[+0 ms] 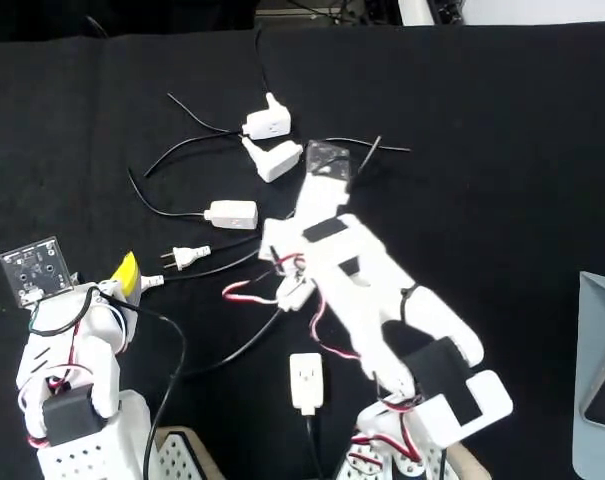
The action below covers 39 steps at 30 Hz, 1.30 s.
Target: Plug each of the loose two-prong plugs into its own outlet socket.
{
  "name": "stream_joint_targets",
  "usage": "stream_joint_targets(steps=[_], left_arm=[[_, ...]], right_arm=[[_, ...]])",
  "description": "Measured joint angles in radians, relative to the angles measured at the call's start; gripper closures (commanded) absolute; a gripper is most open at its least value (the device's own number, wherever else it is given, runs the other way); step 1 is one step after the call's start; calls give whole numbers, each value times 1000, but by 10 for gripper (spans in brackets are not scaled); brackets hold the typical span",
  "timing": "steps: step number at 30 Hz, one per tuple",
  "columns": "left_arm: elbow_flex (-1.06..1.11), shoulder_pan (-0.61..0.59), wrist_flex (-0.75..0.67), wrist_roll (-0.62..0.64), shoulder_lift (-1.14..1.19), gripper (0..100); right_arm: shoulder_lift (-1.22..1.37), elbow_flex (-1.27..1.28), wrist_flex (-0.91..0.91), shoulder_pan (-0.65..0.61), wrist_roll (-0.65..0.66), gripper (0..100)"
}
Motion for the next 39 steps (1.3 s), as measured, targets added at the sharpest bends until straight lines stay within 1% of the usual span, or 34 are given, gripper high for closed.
stream_joint_targets(steps=[5,9,11,16,21,24,28,32,34,39], left_arm=[[0,0,0,0,0,726],[0,0,0,0,0,726],[0,0,0,0,0,726],[0,0,0,0,0,726],[0,0,0,0,0,726],[0,0,0,0,0,726],[0,0,0,0,0,726],[0,0,0,0,0,726],[0,0,0,0,0,726],[0,0,0,0,0,726]], right_arm=[[0,0,-5,26,-31,741],[46,-2,-43,48,-46,744],[71,-12,-46,48,-46,785],[94,-25,-43,57,-46,933],[109,-26,-46,66,-46,986],[106,-31,-55,72,-37,987],[80,-32,-48,103,38,987],[-3,-31,-18,176,161,987],[-48,-31,32,207,244,987],[-89,-31,175,282,500,986]])
